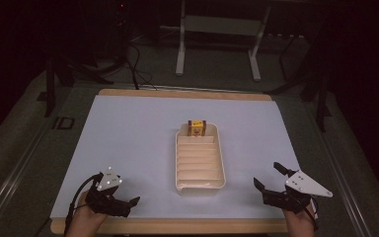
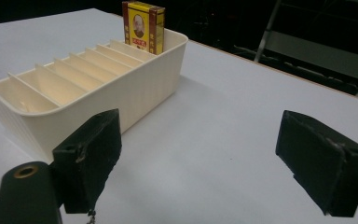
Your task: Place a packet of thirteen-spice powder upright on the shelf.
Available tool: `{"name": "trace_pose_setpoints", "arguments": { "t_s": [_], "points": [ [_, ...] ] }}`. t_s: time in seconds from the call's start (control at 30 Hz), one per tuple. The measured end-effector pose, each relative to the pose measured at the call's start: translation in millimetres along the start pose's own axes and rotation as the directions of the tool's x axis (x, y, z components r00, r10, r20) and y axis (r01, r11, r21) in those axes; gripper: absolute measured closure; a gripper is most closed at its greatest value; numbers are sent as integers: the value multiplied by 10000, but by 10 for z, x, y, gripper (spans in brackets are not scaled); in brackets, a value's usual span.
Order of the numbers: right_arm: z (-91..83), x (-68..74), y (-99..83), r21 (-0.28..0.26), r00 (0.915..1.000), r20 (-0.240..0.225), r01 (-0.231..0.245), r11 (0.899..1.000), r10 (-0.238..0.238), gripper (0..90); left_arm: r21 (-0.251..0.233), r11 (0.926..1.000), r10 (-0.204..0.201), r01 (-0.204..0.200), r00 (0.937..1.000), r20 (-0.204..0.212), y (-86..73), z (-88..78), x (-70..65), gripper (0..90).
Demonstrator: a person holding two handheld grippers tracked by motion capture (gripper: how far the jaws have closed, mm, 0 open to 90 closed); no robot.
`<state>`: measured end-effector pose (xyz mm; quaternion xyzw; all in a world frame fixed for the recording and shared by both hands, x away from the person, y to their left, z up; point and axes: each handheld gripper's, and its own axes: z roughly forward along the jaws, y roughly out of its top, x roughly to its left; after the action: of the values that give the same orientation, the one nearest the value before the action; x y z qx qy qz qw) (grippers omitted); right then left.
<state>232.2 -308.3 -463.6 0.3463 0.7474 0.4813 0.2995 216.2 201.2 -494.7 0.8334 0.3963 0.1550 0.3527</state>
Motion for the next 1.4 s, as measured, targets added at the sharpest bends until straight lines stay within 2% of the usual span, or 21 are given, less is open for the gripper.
{"name": "trace_pose_setpoints", "arguments": {
  "t_s": [0.1, 0.3, 0.47, 0.77, 1.0, 1.13, 1.4],
  "points": [
    [2, -15, -7, 22, 10000, -27, -5, 10000, 5, 142, -257, 9997, 50, -52, 10000, -68, 18, -4, -4, 27],
    [-2, -28, -10, 11, 10000, -27, -47, 10000, 47, 142, -400, 9992, 5, -8, 10000, -58, 31, 8, -14, 27],
    [-1, -35, -15, 28, 10000, -47, -69, 10000, 69, 142, -718, 9973, -145, 126, 9995, -263, 49, -6, -41, 26],
    [14, -42, -18, 90, 10000, 10, -52, 9999, 52, 142, -634, 9978, -204, 208, 9998, 74, 40, 31, -38, 28],
    [20, -49, -20, 117, 10000, 51, -64, 9999, 64, 142, -542, 9985, -58, 59, 10000, 11, 34, 41, -46, 28],
    [10, -43, -15, 89, 10000, 40, -60, 9999, 60, 141, -702, 9975, 19, -30, 9999, -159, 42, 28, -55, 28],
    [25, -52, -22, 141, 9999, 44, -102, 9998, 101, 142, -929, 9948, -424, 418, 9991, -45, 21, -3, 6, 28]
  ]
}}
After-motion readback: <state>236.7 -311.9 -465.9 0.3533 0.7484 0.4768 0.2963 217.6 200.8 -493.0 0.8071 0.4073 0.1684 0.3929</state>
